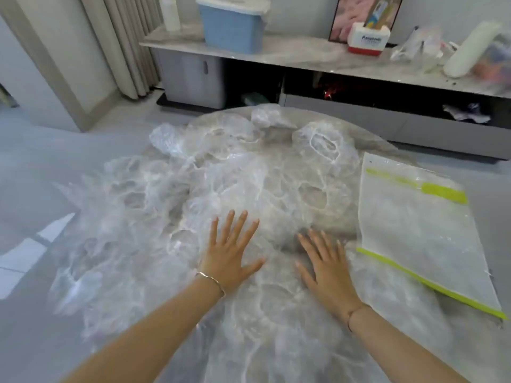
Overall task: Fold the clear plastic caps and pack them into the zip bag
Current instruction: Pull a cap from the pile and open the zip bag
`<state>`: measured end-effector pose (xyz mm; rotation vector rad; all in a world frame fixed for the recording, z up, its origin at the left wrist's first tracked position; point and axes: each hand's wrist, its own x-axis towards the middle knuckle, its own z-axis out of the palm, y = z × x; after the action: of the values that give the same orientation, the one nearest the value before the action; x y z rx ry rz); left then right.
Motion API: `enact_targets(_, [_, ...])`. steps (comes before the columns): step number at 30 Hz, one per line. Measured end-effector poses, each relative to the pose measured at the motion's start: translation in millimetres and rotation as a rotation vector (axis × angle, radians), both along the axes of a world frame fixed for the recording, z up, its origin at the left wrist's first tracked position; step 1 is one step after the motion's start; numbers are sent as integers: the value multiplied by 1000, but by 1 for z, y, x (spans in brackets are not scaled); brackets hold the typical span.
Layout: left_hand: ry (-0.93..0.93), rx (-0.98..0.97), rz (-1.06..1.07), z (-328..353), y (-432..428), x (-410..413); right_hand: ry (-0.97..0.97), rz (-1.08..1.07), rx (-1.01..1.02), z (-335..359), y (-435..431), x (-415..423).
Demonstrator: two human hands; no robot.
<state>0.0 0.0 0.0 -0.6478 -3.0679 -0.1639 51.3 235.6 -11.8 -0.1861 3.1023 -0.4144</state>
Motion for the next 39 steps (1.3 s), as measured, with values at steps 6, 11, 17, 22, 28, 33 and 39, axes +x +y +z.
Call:
enact_targets(6, [74,-242,-4,13,9,-2,82,22,-165,6,8,-5])
enact_targets(11, [56,-27,-74,46,5,24,114,-60,-620,70,3,36])
enact_targets(17, [-225,119,-178,69,-3,99,-293,173,-217,91,-8,111])
enact_targets(22, [-298,364,66,76,-13,149,162,234,-74,92,-17,142])
enact_targets(28, [-562,357,249,81,-22,165,231,174,-233,112,-19,168])
enact_targets(33, [-552,417,177,68,-22,170,-311,197,-234,104,-8,182])
enact_targets(39, [-424,653,289,61,-14,158,-100,-139,-460,87,-3,158])
